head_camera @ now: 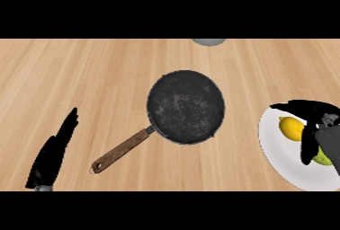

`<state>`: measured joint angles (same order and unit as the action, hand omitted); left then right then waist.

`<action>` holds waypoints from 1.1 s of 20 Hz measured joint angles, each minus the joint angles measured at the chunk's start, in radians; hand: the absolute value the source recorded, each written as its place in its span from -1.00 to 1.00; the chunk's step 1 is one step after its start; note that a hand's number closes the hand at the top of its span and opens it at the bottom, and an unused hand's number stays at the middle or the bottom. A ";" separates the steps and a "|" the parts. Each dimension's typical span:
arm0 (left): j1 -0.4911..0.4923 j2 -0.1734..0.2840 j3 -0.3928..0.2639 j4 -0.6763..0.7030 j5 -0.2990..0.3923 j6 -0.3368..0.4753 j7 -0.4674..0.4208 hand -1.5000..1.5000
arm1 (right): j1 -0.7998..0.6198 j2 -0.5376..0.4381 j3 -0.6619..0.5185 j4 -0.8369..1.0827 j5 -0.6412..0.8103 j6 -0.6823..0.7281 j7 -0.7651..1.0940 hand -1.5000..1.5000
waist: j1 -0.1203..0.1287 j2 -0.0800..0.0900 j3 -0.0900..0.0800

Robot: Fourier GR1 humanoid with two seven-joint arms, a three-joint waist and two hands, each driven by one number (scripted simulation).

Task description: Pick the lemon from the plate and place it in the pan

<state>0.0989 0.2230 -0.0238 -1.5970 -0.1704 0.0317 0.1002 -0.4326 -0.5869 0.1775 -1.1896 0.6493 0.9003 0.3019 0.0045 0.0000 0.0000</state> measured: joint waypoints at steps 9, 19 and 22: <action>-0.039 -0.018 0.015 -0.021 -0.016 -0.022 0.059 0.00 | -0.029 0.039 -0.031 0.119 0.091 -0.078 -0.104 1.00 | 0.001 -0.002 -0.003; -0.041 -0.027 0.033 -0.032 -0.023 -0.037 0.072 0.00 | 0.004 0.076 -0.106 0.119 0.076 -0.085 -0.132 1.00 | -0.003 -0.008 -0.009; -0.017 -0.023 0.049 -0.030 -0.018 -0.033 0.063 0.00 | 0.067 0.160 -0.169 0.045 0.054 -0.154 0.000 1.00 | -0.022 -0.021 -0.012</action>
<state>0.0815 0.1996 0.0255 -1.6272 -0.1882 -0.0017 0.1633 -0.3656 -0.4264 0.0087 -1.1443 0.7030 0.7461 0.3021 -0.0178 -0.0212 -0.0118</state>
